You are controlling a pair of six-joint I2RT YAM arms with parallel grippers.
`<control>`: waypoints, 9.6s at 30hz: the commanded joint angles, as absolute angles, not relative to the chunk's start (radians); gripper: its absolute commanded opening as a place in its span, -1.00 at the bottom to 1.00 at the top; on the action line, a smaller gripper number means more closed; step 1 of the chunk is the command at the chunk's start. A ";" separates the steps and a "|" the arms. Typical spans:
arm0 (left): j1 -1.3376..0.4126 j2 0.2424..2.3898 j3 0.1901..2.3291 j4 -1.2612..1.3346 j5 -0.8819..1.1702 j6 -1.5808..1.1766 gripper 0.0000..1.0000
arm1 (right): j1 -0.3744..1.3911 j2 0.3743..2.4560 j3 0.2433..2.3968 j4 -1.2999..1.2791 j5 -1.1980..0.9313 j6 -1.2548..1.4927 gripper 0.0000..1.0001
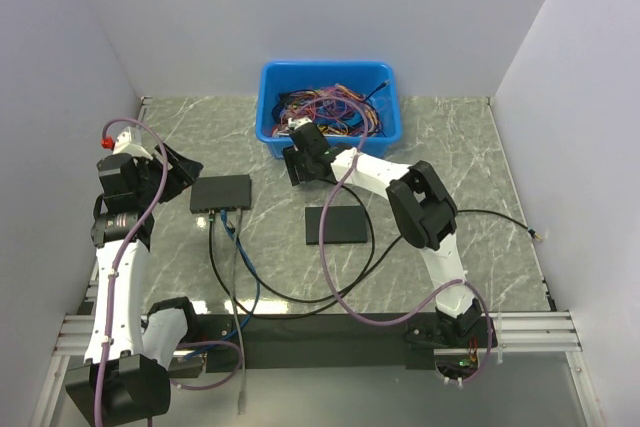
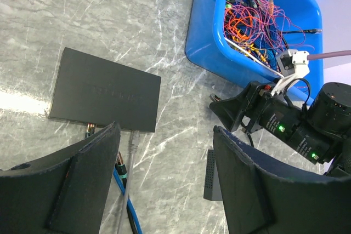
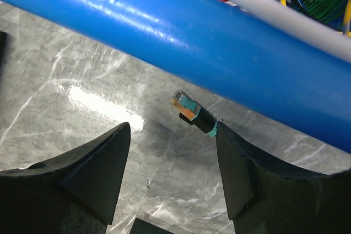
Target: Insert the plug into the switch port
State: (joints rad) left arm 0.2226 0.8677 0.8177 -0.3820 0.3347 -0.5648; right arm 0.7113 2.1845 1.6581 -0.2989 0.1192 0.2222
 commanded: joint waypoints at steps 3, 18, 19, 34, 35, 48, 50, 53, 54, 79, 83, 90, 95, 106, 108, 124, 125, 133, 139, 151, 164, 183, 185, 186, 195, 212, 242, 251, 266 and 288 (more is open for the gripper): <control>0.230 0.853 0.825 -0.365 0.337 -0.548 0.48 | 0.689 2.240 1.694 -0.336 0.112 0.242 0.38; 0.230 0.845 0.824 -0.364 0.342 -0.549 0.48 | 0.687 2.169 1.615 -0.405 0.085 0.296 0.70; 0.230 0.845 0.824 -0.365 0.344 -0.551 0.48 | 0.689 2.166 1.597 -0.396 0.078 0.293 0.76; 0.232 0.834 0.828 -0.368 0.334 -0.549 0.48 | 0.628 1.689 1.262 -0.207 0.248 0.382 -0.08; 0.230 0.833 0.827 -0.368 0.336 -0.549 0.48 | 0.617 1.712 1.266 -0.247 0.252 0.390 -0.10; 0.230 0.822 0.824 -0.367 0.328 -0.554 0.47 | 0.595 1.853 1.203 -0.324 0.199 0.408 0.00; 0.232 0.827 0.824 -0.367 0.333 -0.554 0.47 | 0.595 1.862 1.187 -0.319 0.196 0.411 0.05; 0.230 0.830 0.824 -0.368 0.330 -0.552 0.47 | 0.595 1.884 1.190 -0.334 0.218 0.411 0.08; 0.230 0.827 0.824 -0.370 0.330 -0.554 0.47 | 0.595 1.891 1.190 -0.336 0.222 0.410 0.10; 0.230 0.830 0.824 -0.365 0.325 -0.552 0.47 | 0.627 1.765 1.215 -0.299 0.259 0.339 -1.00; 0.230 0.821 0.819 -0.344 0.347 -0.557 0.47 | 0.661 1.665 1.224 -0.330 0.305 0.305 -1.00; 0.229 0.805 0.804 -0.266 0.475 -0.635 0.48 | 0.709 1.493 1.174 -0.364 0.208 0.301 -1.00; 0.218 0.753 0.750 -0.125 0.577 -0.738 0.50 | 0.747 1.407 1.115 -0.330 0.091 0.339 -1.00; 0.010 0.781 0.552 0.362 0.554 -0.959 0.54 | 0.844 1.348 1.146 -0.278 -0.097 0.388 -1.00; -0.043 0.822 0.569 0.367 0.502 -0.939 0.53 | 0.853 1.359 1.169 -0.285 -0.101 0.387 -1.00; -0.172 0.879 0.594 0.367 0.347 -0.905 0.05 | 0.879 1.388 1.197 -0.298 -0.127 0.385 -1.00; -0.173 0.877 0.595 0.364 0.342 -0.904 -0.26 | 0.882 1.388 1.195 -0.296 -0.130 0.387 -1.00; -0.179 0.877 0.649 0.244 0.299 -0.879 -0.99 | 0.891 1.397 1.218 -0.304 -0.112 0.393 -1.00; -0.181 0.896 0.805 -0.128 0.210 -0.835 -0.99 | 0.937 1.420 1.341 -0.376 0.082 0.315 0.59; -0.183 0.874 0.879 -0.400 0.333 -0.891 -0.99 | 1.049 1.540 1.503 -0.324 0.080 0.207 0.76; -0.184 0.839 0.890 -0.429 0.367 -0.900 -0.99 | 1.058 1.664 1.560 -0.241 0.023 0.218 0.72; -0.184 0.753 0.858 -0.321 0.361 -0.836 0.26 | 1.017 1.569 1.382 -0.092 -0.103 0.279 -1.00; -0.186 0.729 0.847 -0.290 0.345 -0.824 0.29 | 0.988 1.521 1.329 -0.046 -0.207 0.316 -1.00; -0.184 0.720 0.839 -0.270 0.344 -0.822 0.29 | 0.954 1.503 1.309 -0.026 -0.244 0.355 -1.00; -0.184 0.621 0.710 -0.008 0.379 -0.838 0.18 | 0.773 1.425 1.143 0.421 -0.845 0.779 -1.00; -0.184 0.413 0.620 0.242 0.429 -0.877 0.18 | 0.767 1.692 1.141 1.163 -1.057 1.449 -1.00; -0.186 0.477 0.574 0.325 0.520 -0.917 -0.03 | 0.815 1.709 1.204 1.051 -1.051 1.376 -1.00; -0.184 0.491 0.566 0.348 0.554 -0.923 -0.32 | 0.819 1.732 1.203 1.086 -1.051 1.404 -1.00; -0.186 0.491 0.643 0.097 0.444 -0.885 -0.99 | 0.819 1.715 1.242 0.751 -0.976 1.179 0.13; -0.186 0.615 0.755 -0.190 0.285 -0.934 -0.99 | 0.977 1.541 1.491 -0.233 -0.163 0.410 0.36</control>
